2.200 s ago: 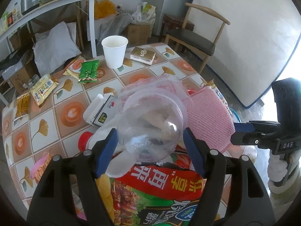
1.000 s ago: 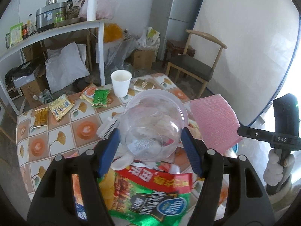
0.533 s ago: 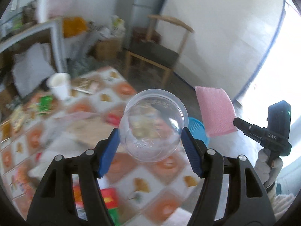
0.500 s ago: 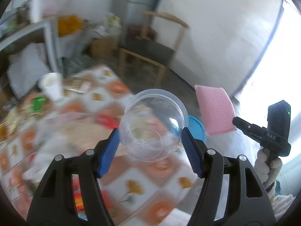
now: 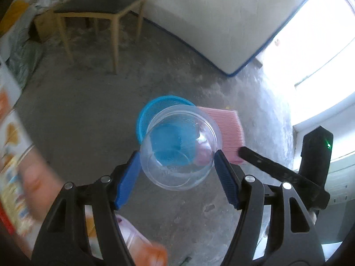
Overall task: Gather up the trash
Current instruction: 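Open both tools to drop the cup and sponge into the wastebasket, then grasp the yellow snack bag with the right tool while the left tool grasps the red wrapper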
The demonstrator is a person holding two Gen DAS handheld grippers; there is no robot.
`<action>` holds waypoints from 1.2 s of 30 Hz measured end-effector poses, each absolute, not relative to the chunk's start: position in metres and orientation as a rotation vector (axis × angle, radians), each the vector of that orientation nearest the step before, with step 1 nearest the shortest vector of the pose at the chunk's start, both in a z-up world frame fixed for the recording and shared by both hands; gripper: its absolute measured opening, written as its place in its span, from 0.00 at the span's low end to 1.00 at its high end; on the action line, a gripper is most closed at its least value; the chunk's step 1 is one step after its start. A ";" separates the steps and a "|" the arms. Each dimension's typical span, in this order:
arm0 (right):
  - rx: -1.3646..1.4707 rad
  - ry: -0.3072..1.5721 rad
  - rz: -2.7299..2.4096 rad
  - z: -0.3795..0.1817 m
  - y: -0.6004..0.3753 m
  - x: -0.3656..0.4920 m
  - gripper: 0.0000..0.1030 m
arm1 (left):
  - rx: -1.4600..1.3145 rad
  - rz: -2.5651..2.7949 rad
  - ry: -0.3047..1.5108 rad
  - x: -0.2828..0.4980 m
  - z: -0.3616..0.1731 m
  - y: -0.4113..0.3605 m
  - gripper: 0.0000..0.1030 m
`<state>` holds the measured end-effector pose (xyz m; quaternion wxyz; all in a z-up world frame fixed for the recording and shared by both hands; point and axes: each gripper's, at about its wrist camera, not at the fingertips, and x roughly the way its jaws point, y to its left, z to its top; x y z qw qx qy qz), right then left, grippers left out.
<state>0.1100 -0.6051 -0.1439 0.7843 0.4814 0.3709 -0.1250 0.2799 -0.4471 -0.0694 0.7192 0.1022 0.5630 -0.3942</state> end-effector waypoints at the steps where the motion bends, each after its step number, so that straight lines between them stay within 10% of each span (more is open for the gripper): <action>1: 1.045 0.808 -0.301 -0.159 -0.615 0.118 0.27 | 0.227 -0.849 1.236 0.282 -0.078 -0.459 0.74; 4: 1.057 0.864 -0.390 -0.205 -0.631 0.132 0.42 | 0.217 -0.816 1.195 0.285 -0.095 -0.481 0.82; 12: 1.075 0.932 -0.422 -0.244 -0.623 0.120 0.42 | 0.164 -0.843 1.169 0.284 -0.094 -0.454 0.82; 36: 0.861 0.789 -0.100 -0.089 -0.549 0.103 0.54 | 0.079 -0.734 0.847 0.210 0.048 -0.188 0.82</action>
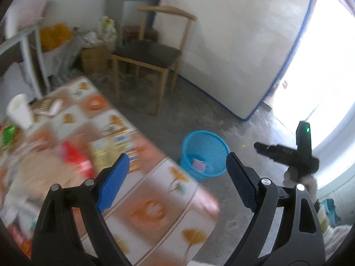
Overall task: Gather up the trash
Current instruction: 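Grasp the yellow snack bag with the right tool while the left tool grasps the red wrapper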
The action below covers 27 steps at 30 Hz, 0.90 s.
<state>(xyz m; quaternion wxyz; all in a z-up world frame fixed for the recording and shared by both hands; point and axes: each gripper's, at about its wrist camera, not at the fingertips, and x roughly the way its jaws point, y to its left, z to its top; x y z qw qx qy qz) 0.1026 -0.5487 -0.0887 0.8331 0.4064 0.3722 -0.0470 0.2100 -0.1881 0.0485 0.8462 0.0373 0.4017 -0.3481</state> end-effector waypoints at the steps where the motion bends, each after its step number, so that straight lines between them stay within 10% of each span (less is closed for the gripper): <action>1: 0.853 0.789 -0.059 -0.081 -0.540 0.108 0.57 | 0.077 -0.717 0.831 0.203 0.051 -0.175 0.82; 27: 0.491 1.067 0.217 -0.081 -0.313 0.312 0.60 | -0.080 -0.354 0.747 0.185 0.035 -0.036 0.70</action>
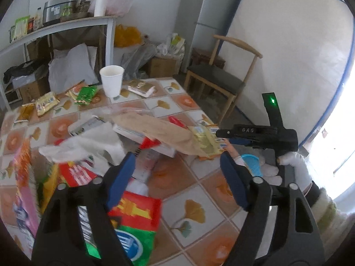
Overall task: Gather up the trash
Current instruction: 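Grasp the yellow snack bag with the right tool while the left tool grasps the red wrapper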
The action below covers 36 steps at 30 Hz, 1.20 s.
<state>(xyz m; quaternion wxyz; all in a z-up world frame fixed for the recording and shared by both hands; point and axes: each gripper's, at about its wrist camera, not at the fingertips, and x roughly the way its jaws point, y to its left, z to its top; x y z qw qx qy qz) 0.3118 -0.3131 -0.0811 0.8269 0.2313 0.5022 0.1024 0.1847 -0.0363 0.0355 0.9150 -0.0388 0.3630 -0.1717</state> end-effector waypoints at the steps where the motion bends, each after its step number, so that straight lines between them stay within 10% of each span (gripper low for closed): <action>1: 0.464 1.067 0.216 -0.081 -0.309 0.316 0.59 | -0.066 -0.343 0.747 0.188 0.040 -0.034 0.70; 11: 0.279 1.072 0.188 -0.085 -0.283 0.330 0.45 | 0.014 -0.467 1.005 0.284 0.082 -0.048 0.69; 19: 0.152 1.048 0.132 -0.086 -0.278 0.325 0.07 | 0.076 -0.476 1.249 0.378 0.022 -0.101 0.64; 36: 0.258 1.044 0.186 -0.088 -0.302 0.303 0.03 | 0.207 -0.381 1.444 0.406 -0.049 -0.142 0.36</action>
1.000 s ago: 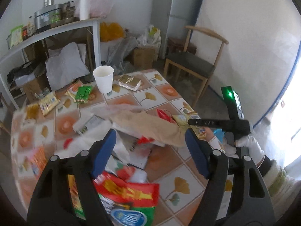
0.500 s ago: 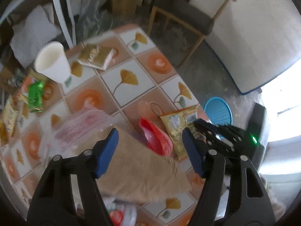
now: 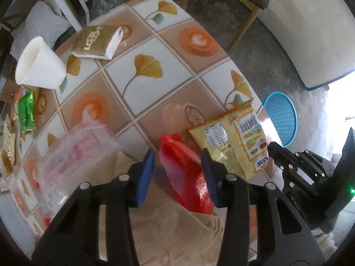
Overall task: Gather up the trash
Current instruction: 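Grasp the yellow snack bag with the right tool while the left tool grasps the red wrapper, then carry the yellow bag and red wrapper with both tools over the wastebasket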
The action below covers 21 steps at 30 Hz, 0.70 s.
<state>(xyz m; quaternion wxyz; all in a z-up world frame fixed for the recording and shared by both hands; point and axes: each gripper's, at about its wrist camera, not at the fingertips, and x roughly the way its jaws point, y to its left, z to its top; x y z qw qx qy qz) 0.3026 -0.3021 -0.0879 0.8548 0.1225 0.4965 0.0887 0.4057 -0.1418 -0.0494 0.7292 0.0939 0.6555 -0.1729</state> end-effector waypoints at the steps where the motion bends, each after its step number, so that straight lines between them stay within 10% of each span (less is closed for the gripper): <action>1: 0.304 1.044 0.218 -0.088 -0.305 0.302 0.04 | 0.198 -0.385 1.444 0.406 -0.050 -0.141 0.33; 6: 0.583 1.080 0.346 -0.097 -0.327 0.307 0.05 | 0.160 -0.413 1.429 0.402 -0.048 -0.138 0.25; 10: 0.722 1.117 0.384 -0.107 -0.339 0.314 0.30 | 0.144 -0.426 1.427 0.401 -0.050 -0.136 0.22; 21: 0.941 1.124 0.518 -0.117 -0.332 0.332 0.36 | 0.117 -0.448 1.416 0.401 -0.052 -0.142 0.18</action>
